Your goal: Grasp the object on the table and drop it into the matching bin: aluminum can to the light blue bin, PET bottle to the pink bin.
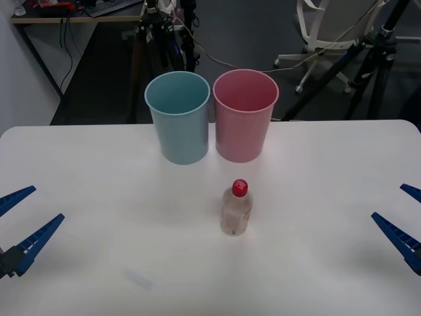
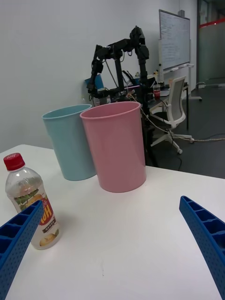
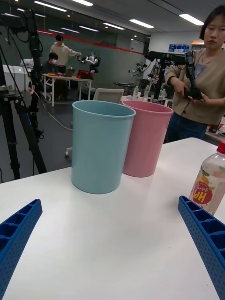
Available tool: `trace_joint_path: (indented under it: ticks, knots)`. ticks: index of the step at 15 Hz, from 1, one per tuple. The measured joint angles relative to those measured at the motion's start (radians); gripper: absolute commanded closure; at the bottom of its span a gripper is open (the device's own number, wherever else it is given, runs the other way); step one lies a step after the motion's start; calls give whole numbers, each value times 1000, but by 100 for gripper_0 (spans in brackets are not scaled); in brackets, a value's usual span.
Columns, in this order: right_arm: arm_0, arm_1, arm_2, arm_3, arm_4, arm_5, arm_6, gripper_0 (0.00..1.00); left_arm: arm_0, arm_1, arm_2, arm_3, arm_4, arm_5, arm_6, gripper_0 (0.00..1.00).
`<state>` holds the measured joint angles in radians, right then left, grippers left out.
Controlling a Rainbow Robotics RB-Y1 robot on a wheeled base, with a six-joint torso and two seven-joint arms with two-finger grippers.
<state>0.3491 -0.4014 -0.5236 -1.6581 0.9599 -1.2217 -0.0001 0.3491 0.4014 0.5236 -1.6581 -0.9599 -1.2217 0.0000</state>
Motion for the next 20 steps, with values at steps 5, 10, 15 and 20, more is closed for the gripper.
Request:
trace_joint_path:
  ticks: [5, 10, 15, 20]
  knots:
    - [-28, 25, 6, -9, 1, -23, -3, 0, 0, 0, 0, 0, 0, 0, 0, 0]
    - [-3, 21, 14, -13, -18, -41, 18, 0, 0, 0, 0, 0, 0, 0, 0, 0]
    - [59, -66, 108, 1, -121, -41, 251, 0, 0, 0, 0, 0, 0, 0, 0, 0]
    - [64, -213, 253, 149, -267, -94, 484, 0, 0, 0, 0, 0, 0, 0, 0, 0]
